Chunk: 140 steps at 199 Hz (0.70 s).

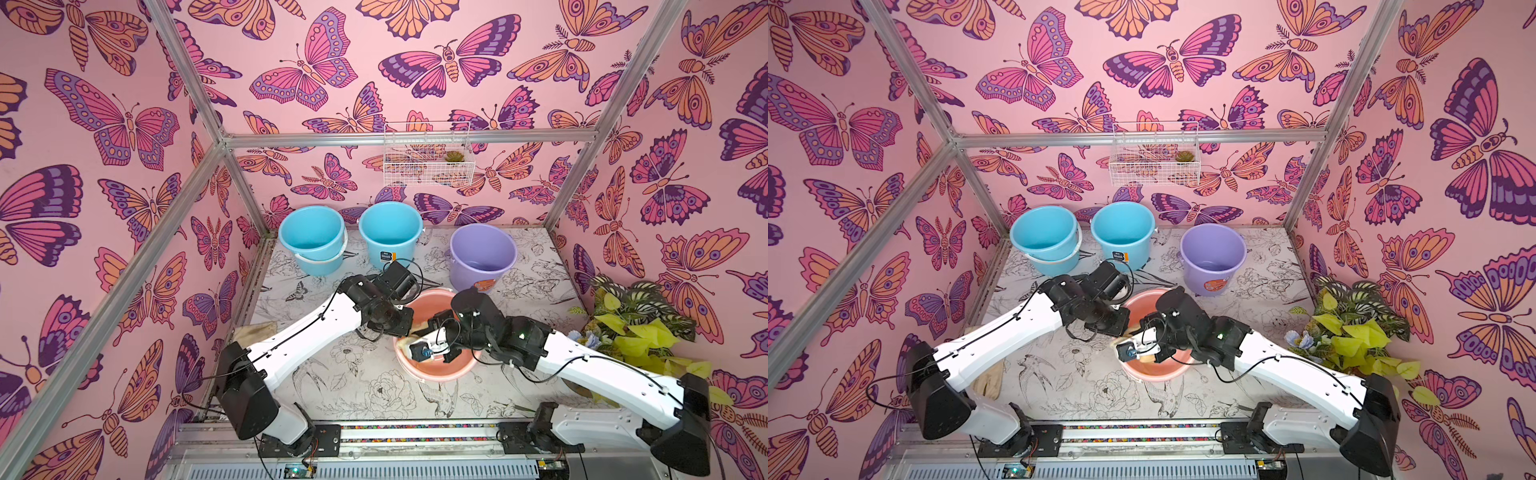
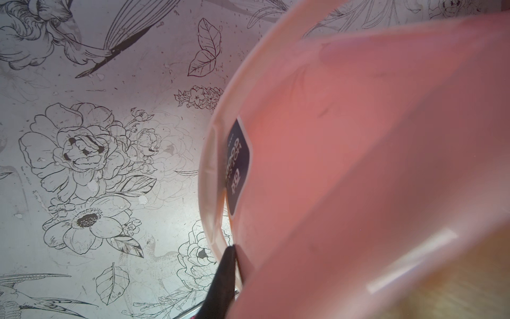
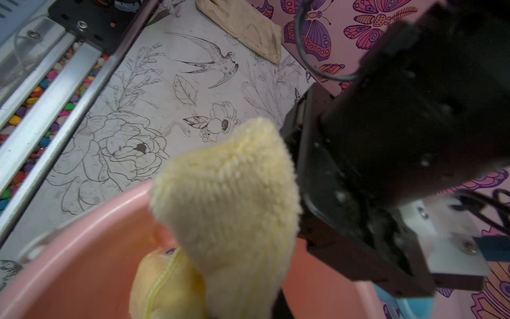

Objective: Wipe the inside of the bucket with a cloth
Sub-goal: Wipe the dirt from the inside of the bucket.

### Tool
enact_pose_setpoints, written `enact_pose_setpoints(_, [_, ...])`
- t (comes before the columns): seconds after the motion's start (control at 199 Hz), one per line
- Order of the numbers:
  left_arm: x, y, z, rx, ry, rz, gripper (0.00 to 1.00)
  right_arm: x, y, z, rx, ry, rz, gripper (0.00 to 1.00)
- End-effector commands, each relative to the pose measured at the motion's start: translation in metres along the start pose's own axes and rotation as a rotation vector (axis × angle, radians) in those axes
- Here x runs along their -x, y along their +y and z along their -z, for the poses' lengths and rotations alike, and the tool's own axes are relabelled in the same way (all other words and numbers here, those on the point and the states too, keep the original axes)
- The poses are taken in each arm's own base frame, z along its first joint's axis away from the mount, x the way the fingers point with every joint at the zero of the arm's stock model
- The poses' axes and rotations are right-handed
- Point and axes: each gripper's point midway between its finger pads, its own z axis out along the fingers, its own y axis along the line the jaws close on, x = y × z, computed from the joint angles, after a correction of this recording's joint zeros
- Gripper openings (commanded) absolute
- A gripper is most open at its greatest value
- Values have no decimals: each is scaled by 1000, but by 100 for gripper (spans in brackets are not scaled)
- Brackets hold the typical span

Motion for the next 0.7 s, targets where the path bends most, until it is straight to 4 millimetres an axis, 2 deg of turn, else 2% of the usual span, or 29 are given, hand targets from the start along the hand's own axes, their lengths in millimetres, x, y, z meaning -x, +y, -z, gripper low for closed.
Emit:
enact_pose_setpoints(0.0, [2,-8,5,-27,-4,-5,0,1,-29,3,-57,-25,65,0])
enact_pose_setpoints(0.116, [1,-8,5,-25,-5,-6,0,-15,-45,3,-84,27,81,0])
enact_pose_setpoints(0.286, [0,-7,6,-23,-7,-3,0,-34,-57,17,-109,113,108,0])
enact_pose_setpoints(0.467, [0,-7,5,-23,-4,-4,0,-59,-50,40,-103,255,132,0])
enact_pose_setpoints(0.698, [1,-8,5,-24,-7,-4,0,-70,-28,80,-58,365,121,0])
